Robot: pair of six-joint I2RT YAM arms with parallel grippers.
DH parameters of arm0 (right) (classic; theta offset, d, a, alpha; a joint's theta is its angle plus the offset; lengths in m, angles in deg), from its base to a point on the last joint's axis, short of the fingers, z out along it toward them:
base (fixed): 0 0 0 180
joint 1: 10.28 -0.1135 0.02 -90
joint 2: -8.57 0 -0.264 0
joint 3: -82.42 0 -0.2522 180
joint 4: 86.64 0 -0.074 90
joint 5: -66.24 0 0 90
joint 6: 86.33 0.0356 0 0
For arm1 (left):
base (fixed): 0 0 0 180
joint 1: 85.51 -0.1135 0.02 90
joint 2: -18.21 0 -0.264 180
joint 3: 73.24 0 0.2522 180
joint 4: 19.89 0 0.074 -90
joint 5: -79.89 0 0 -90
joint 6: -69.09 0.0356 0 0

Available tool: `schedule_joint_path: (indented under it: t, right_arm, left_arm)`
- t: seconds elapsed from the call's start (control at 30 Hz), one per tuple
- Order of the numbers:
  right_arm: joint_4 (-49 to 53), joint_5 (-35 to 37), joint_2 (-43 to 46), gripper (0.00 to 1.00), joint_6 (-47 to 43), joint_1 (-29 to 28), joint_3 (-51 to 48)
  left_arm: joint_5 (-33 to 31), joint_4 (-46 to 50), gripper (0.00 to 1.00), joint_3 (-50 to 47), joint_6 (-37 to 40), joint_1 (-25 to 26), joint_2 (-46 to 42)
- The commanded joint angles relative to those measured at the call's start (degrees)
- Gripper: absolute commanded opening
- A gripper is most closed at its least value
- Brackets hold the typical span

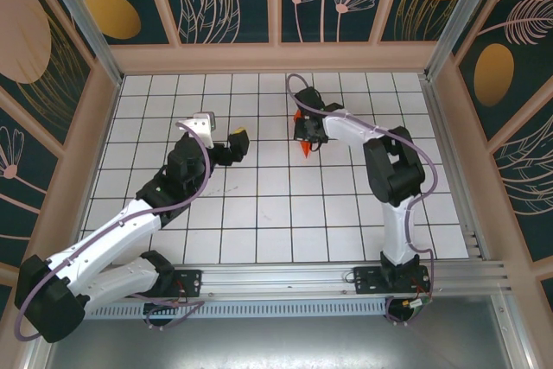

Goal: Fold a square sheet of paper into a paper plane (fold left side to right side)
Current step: Place the paper plane at the top-center of the table.

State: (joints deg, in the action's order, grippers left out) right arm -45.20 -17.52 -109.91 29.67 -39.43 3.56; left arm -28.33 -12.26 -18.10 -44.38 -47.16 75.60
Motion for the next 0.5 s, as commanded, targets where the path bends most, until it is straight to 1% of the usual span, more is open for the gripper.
schedule_joint_path:
  t: [0.0, 0.33, 0.47]
  right_arm:
    - [4.94, 0.61, -2.37, 0.07, -2.70, 0.40, 3.33]
    - [4.62, -1.61, -5.15, 0.07, -3.94, 0.32, 4.82]
    - [3.92, -3.94, -5.28, 0.07, -4.11, 0.06, 4.33]
  left_arm:
    - [0.48, 1.11, 0.99, -0.60, 1.49, -0.09, -0.87]
    - [0.36, 0.79, 0.99, -0.56, 1.36, -0.03, -0.61]
    - [0.42, 0.79, 0.99, -0.69, 1.18, -0.04, -0.28]
